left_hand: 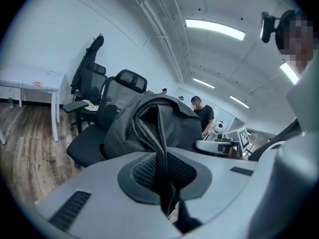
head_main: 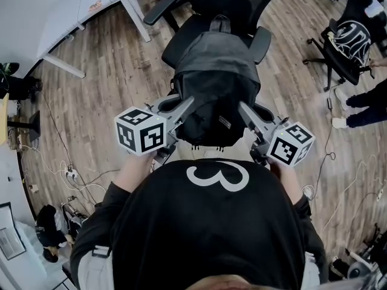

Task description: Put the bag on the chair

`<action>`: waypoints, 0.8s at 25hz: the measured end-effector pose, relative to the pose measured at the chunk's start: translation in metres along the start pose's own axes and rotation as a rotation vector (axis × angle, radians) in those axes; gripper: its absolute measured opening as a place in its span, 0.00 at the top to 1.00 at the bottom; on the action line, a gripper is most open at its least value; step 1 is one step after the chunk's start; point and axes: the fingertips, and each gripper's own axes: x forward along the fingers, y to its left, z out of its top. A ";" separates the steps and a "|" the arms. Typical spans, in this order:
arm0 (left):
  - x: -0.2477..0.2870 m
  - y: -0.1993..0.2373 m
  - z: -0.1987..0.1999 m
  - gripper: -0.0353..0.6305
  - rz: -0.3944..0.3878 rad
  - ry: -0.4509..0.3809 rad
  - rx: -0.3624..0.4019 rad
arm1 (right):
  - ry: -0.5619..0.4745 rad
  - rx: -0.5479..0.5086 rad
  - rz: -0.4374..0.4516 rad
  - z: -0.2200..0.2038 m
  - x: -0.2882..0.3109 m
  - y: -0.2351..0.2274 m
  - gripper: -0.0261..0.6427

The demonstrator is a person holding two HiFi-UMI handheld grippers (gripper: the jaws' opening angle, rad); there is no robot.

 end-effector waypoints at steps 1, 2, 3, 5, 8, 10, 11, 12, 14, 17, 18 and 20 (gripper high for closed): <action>-0.001 0.000 -0.001 0.90 0.006 -0.003 0.001 | 0.001 -0.003 0.003 -0.001 0.000 0.001 0.87; -0.002 0.000 -0.002 0.90 0.011 -0.006 0.005 | 0.000 -0.005 0.006 -0.002 0.000 0.002 0.87; -0.002 0.000 -0.002 0.90 0.015 -0.011 0.012 | -0.003 -0.008 0.007 -0.002 0.000 0.001 0.87; -0.001 -0.002 -0.002 0.90 0.022 -0.022 0.023 | -0.006 -0.011 0.008 -0.003 0.000 -0.001 0.87; -0.002 -0.003 -0.005 0.90 0.035 -0.034 0.025 | -0.008 -0.017 0.019 -0.004 0.001 -0.002 0.87; -0.003 -0.003 -0.004 0.90 0.037 -0.041 0.029 | -0.014 -0.026 0.026 -0.003 0.001 -0.002 0.87; -0.003 -0.004 -0.003 0.90 0.036 -0.046 0.031 | -0.018 -0.031 0.029 -0.002 0.001 -0.001 0.87; -0.004 -0.004 -0.002 0.90 0.036 -0.050 0.034 | -0.023 -0.034 0.032 -0.001 0.000 -0.001 0.87; -0.006 -0.006 0.000 0.90 0.034 -0.057 0.042 | -0.030 -0.039 0.034 0.001 0.000 0.002 0.87; -0.009 -0.008 0.002 0.90 0.031 -0.068 0.054 | -0.039 -0.046 0.032 0.004 -0.001 0.005 0.87; -0.010 -0.009 0.003 0.90 0.030 -0.071 0.055 | -0.040 -0.048 0.030 0.005 -0.001 0.006 0.87; -0.010 -0.009 0.003 0.90 0.027 -0.075 0.056 | -0.039 -0.056 0.025 0.006 -0.002 0.006 0.87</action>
